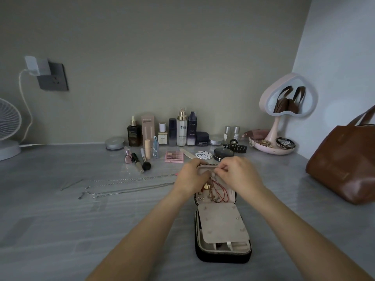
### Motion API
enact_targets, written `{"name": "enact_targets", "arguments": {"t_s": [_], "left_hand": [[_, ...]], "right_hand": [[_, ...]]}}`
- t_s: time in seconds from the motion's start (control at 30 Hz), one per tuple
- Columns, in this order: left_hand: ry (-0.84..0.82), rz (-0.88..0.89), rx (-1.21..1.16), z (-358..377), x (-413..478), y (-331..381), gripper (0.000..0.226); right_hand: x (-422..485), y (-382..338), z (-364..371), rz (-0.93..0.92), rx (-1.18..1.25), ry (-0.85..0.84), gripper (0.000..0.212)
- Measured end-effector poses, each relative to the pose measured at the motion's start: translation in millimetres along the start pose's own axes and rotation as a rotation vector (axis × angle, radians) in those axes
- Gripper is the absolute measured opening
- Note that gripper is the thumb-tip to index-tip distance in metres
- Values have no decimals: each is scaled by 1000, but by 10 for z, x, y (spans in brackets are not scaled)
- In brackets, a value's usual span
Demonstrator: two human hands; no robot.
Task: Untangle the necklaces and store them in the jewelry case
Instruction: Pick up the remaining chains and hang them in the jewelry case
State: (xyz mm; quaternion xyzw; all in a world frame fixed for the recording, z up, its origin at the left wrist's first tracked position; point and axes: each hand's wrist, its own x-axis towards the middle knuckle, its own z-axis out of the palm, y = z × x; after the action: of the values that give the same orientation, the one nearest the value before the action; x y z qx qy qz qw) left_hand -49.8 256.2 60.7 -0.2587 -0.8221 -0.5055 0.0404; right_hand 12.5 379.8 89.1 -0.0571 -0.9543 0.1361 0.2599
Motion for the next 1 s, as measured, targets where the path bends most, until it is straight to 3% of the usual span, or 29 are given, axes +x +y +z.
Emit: {"name": "enact_targets", "arguments": {"t_s": [0.33, 0.67, 1.0], "left_hand": [[-15, -25, -60, -5, -16, -18, 26], [-94, -68, -68, 6, -60, 26, 43], [55, -8, -90, 31, -18, -27, 20]], "right_hand": [[24, 63, 72, 146, 34, 20, 25], [105, -34, -83, -77, 124, -16, 15], [47, -2, -44, -57, -29, 18, 20]]}}
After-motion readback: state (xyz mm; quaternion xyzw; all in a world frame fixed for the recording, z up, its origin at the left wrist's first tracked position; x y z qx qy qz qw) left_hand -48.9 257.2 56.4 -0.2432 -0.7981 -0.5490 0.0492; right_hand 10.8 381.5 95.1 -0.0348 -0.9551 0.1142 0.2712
